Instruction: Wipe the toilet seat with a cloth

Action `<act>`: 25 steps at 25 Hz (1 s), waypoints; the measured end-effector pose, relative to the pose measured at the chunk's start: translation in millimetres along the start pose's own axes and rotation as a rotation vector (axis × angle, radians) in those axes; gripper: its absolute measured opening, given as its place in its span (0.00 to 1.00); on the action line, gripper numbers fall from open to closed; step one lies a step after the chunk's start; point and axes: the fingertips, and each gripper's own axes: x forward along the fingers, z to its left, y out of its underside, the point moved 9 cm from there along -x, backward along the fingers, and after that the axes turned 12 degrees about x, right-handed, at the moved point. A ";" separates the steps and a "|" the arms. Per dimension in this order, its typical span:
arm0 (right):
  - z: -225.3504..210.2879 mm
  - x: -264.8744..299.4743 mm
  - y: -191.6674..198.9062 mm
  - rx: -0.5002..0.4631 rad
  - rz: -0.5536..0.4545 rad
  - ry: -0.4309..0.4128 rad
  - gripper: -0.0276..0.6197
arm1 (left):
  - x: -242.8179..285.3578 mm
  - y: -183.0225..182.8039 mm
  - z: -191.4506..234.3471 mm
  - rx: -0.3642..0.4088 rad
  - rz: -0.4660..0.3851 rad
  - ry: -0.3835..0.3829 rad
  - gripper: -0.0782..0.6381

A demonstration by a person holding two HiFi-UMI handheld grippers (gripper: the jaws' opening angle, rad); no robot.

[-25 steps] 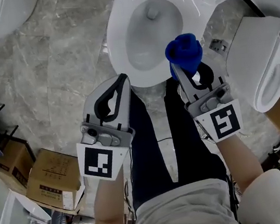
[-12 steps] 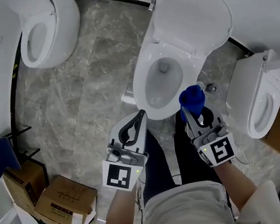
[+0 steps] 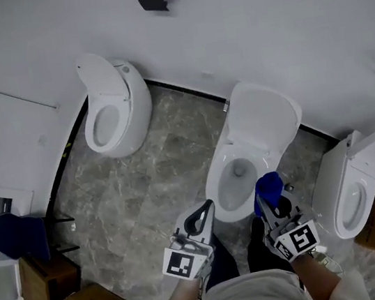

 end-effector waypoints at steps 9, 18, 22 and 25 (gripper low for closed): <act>48.2 -32.6 -54.8 0.045 -0.056 -0.080 0.13 | -25.3 -80.4 -11.2 0.057 -0.119 -0.028 0.12; 70.4 -57.1 -89.5 0.026 -0.050 -0.110 0.13 | -47.3 -113.4 -24.4 0.032 -0.160 -0.043 0.12; 71.8 -57.2 -98.7 0.005 -0.057 -0.117 0.13 | -44.7 -122.0 -24.2 0.033 -0.187 -0.029 0.12; 73.5 -56.0 -104.1 0.001 -0.061 -0.124 0.13 | -44.0 -127.5 -22.4 0.049 -0.185 -0.018 0.12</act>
